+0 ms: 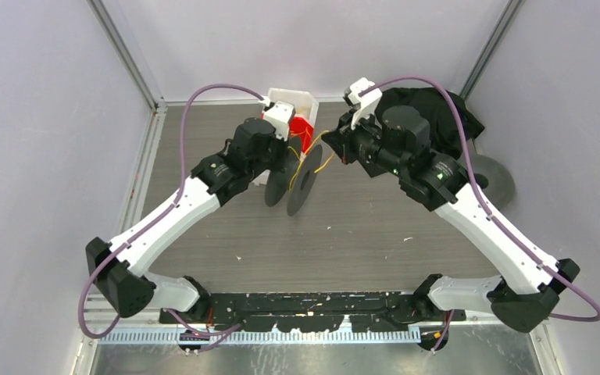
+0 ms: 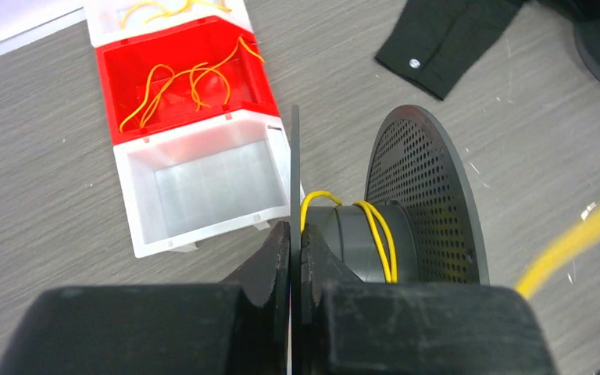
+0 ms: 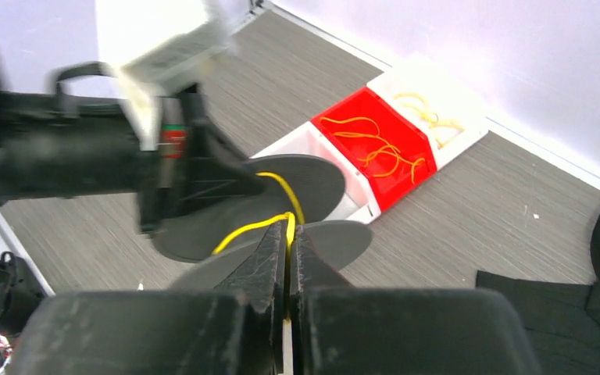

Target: Wrap the cables

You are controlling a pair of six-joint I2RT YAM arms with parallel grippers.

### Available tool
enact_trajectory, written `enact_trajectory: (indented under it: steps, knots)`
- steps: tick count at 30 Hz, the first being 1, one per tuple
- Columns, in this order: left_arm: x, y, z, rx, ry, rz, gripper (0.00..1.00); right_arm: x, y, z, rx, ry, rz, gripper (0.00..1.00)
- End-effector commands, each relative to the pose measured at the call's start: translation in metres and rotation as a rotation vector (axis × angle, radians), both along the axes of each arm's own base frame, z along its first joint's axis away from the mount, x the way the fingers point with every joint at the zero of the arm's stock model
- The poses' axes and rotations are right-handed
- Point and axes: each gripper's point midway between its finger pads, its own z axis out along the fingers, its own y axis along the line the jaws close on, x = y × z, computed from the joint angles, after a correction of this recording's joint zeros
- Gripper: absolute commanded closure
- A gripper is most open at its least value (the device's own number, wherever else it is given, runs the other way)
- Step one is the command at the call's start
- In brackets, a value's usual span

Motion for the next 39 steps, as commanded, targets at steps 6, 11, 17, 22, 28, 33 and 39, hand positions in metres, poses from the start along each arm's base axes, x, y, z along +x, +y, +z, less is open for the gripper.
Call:
enact_trajectory:
  steps: [6, 11, 17, 22, 28, 33, 39]
  knots:
    - [-0.083, -0.014, 0.056, -0.062, -0.075, -0.454, 1.0, 0.035, -0.037, -0.031, 0.011, 0.065, -0.033, 1.0]
    - [-0.122, -0.012, 0.09, -0.069, -0.075, -0.625, 1.0, 0.031, -0.046, -0.071, -0.018, 0.157, 0.011, 1.0]
    - [-0.12, -0.006, 0.134, -0.142, -0.178, -0.57, 1.0, 0.009, -0.043, -0.098, -0.004, 0.21, 0.086, 0.93]
    - [-0.114, -0.008, 0.162, -0.216, -0.223, -0.534, 1.0, 0.003, -0.05, -0.112, 0.041, 0.233, 0.038, 0.67]
    - [-0.098, -0.005, 0.186, -0.268, -0.259, -0.435, 1.0, 0.0, -0.057, -0.114, 0.129, 0.253, -0.027, 0.65]
    - [-0.089, -0.004, 0.2, -0.318, -0.278, -0.388, 1.0, 0.0, -0.063, -0.118, 0.177, 0.278, -0.087, 0.79]
    - [-0.089, -0.005, 0.216, -0.371, -0.306, -0.378, 1.0, -0.012, -0.048, -0.111, 0.279, 0.307, 0.0, 1.0]
